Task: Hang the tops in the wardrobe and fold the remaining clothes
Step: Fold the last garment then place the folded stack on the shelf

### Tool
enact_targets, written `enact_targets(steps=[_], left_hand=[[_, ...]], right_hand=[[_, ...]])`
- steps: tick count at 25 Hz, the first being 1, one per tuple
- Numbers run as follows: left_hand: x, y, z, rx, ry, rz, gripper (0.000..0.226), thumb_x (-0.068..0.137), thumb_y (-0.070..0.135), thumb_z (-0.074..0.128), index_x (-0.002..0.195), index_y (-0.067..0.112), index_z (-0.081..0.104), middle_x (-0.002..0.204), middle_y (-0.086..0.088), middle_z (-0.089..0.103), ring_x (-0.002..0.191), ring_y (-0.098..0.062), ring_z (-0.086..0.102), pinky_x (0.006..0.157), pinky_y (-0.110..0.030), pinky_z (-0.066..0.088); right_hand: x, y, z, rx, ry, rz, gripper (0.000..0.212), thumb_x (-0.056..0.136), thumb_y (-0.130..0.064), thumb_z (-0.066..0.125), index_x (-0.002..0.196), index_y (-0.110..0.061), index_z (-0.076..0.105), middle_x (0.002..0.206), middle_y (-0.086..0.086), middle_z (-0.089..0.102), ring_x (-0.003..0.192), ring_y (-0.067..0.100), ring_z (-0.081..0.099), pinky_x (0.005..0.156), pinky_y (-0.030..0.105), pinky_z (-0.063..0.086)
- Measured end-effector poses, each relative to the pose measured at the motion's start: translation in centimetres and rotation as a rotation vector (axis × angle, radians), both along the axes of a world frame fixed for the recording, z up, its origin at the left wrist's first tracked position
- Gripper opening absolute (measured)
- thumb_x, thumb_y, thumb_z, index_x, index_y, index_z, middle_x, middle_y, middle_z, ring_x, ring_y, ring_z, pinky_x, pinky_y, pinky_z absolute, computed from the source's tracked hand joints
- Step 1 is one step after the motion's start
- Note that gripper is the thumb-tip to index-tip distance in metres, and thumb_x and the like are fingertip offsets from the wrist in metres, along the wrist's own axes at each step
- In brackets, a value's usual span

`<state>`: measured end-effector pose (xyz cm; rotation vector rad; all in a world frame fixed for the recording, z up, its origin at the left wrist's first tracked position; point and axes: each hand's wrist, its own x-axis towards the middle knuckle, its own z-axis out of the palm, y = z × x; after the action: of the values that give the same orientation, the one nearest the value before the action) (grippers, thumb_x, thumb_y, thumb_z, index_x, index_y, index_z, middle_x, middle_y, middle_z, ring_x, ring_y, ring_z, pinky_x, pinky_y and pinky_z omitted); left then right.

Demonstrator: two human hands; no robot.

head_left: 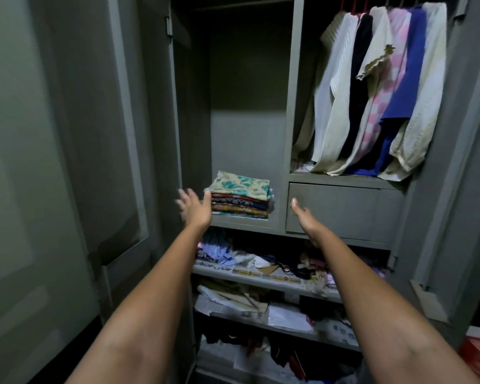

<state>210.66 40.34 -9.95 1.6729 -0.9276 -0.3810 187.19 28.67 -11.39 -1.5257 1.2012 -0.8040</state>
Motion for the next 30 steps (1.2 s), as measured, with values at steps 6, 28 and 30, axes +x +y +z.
enact_targets(steps=[6,28,30], left_hand=[[7.0,7.0,-1.3,-0.052,0.010,0.883,0.108,0.077,0.026,0.071,0.150,0.000,-0.005,0.159,-0.016,-0.009,0.147,-0.034,-0.006,0.119,-0.045,0.006],[0.7,3.5,-8.2,-0.104,-0.548,0.713,0.092,0.072,0.001,0.067,0.147,0.015,0.014,0.155,-0.008,0.021,0.144,-0.030,0.019,0.110,-0.057,0.021],[-1.1,2.7,-8.1,-0.096,-0.624,0.631,0.096,0.073,-0.002,0.067,0.149,0.017,0.012,0.155,-0.006,0.019,0.143,-0.030,0.020,0.108,-0.058,0.025]], right_hand=[[7.1,3.1,0.1,0.040,-0.012,0.186,0.087,0.091,-0.068,0.031,0.153,-0.017,-0.003,0.161,0.002,-0.005,0.147,0.027,0.004,0.117,0.046,0.011],[4.5,4.5,-3.4,-0.456,0.152,-0.364,0.068,0.098,-0.047,0.040,0.151,-0.013,0.014,0.157,0.014,0.019,0.141,0.035,0.025,0.114,0.045,0.025],[2.6,5.3,-4.4,-0.539,0.199,-0.458,0.068,0.099,-0.041,0.042,0.151,-0.007,0.013,0.159,0.015,0.011,0.146,0.031,0.013,0.118,0.040,0.016]])
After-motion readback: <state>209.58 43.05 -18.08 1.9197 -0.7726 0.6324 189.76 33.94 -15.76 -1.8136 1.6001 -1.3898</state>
